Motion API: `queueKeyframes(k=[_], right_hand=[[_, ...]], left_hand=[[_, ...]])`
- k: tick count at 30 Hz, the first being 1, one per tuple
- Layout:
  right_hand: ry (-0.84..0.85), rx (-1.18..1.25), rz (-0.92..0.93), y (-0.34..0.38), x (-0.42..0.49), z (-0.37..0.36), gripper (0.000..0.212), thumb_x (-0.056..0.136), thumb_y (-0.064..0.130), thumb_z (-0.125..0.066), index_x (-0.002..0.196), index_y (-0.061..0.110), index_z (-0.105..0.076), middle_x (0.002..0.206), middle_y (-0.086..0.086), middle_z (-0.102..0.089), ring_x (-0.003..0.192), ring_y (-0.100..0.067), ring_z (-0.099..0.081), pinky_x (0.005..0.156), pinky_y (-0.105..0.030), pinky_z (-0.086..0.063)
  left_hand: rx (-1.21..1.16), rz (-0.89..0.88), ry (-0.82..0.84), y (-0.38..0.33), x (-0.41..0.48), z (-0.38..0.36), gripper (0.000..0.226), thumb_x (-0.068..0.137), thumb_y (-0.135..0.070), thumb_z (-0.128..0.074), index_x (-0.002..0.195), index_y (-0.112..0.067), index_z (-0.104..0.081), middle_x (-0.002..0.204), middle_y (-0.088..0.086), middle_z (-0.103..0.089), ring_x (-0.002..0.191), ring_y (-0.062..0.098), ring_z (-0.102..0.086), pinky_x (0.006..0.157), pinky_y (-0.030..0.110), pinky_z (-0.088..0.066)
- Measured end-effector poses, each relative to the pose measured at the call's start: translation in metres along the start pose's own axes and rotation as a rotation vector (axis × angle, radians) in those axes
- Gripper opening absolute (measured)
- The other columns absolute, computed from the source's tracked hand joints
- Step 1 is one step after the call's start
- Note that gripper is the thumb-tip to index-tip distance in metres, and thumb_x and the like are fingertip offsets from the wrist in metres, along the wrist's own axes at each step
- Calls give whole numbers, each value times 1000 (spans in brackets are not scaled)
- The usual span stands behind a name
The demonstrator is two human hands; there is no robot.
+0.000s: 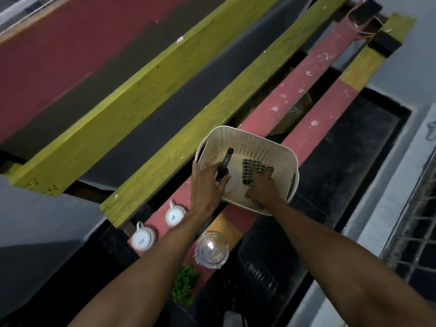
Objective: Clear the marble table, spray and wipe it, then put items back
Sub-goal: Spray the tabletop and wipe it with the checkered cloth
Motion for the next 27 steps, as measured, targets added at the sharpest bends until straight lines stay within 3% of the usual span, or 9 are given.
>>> queueKeyframes(k=[2, 6, 9, 11, 15, 17, 20, 23, 27], right_hand=[[-84, -55, 47, 6, 4, -1, 88, 81, 10, -65, 154, 28, -21, 156, -29, 3, 134, -54, -28, 109, -53, -38], [-263, -108, 151, 14, 3, 15, 44, 88, 6, -57, 132, 10, -54, 139, -22, -38, 120, -43, -47, 96, -49, -47], [-332, -66, 195, 20, -4, 38, 22, 89, 10, -61, 109, 6, -69, 120, -15, -56, 99, -31, -60, 79, -35, -51], [-425, 14, 232, 30, -18, 60, 24, 89, 9, -56, 108, 9, -72, 113, -12, -63, 96, -27, -62, 79, -32, -49], [-534, 112, 212, 54, -54, 100, 34, 85, 6, -51, 111, 15, -72, 113, -12, -63, 102, -31, -60, 86, -36, -47], [-589, 128, 221, 78, -86, 120, 33, 83, 5, -51, 107, 12, -73, 110, -14, -62, 99, -34, -59, 83, -37, -46], [-673, 179, 286, 122, -142, 142, 35, 82, 0, -55, 112, 7, -71, 114, -20, -59, 100, -38, -57, 83, -39, -43], [-652, 227, 367, 182, -205, 145, 42, 81, 1, -55, 121, 8, -69, 116, -20, -57, 103, -39, -57, 89, -40, -43], [-585, 202, 473, 261, -295, 103, 46, 82, 5, -53, 125, 13, -68, 110, -14, -59, 100, -33, -58, 89, -34, -43]], left_hand=[[-37, 22, -29, 3, 2, -3, 31, 98, -39, -63, 124, -23, -70, 117, -3, -74, 119, 19, -64, 131, 43, -1], [-103, 48, -119, 5, -3, 0, 28, 98, -35, -65, 121, -21, -71, 106, -4, -76, 98, 14, -69, 130, 29, 4], [-156, 51, -192, -3, -14, 17, 30, 98, -30, -67, 121, -11, -72, 113, 8, -77, 119, 13, -51, 129, 48, -18], [-194, 42, -264, -14, -25, 38, 28, 98, -23, -70, 118, -4, -72, 115, 14, -75, 124, 14, -38, 123, 56, -29], [-287, 45, -321, -31, -53, 82, 25, 99, -21, -68, 114, -1, -69, 114, 20, -72, 114, 19, -45, 116, 58, -39], [-369, 59, -330, -33, -74, 113, 23, 100, -32, -64, 110, -10, -66, 107, 10, -69, 101, 22, -57, 97, 54, -52], [-413, 43, -410, -42, -111, 172, 29, 101, -42, -57, 99, -13, -59, 91, 1, -60, 84, 25, -58, 71, 50, -49], [-488, 19, -508, -41, -166, 240, 32, 100, -43, -55, 99, -12, -57, 91, 3, -57, 85, 25, -57, 71, 46, -47], [-607, 22, -621, -8, -257, 322, 38, 103, -49, -52, 117, -14, -57, 107, 16, -57, 99, 28, -61, 86, 49, -52]])
Point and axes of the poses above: each hand's wrist, its own x-axis towards the middle knuckle, its own z-axis out of the back of the hand, y = z × x, the point moved 10 cm from there along x, towards the middle knuckle
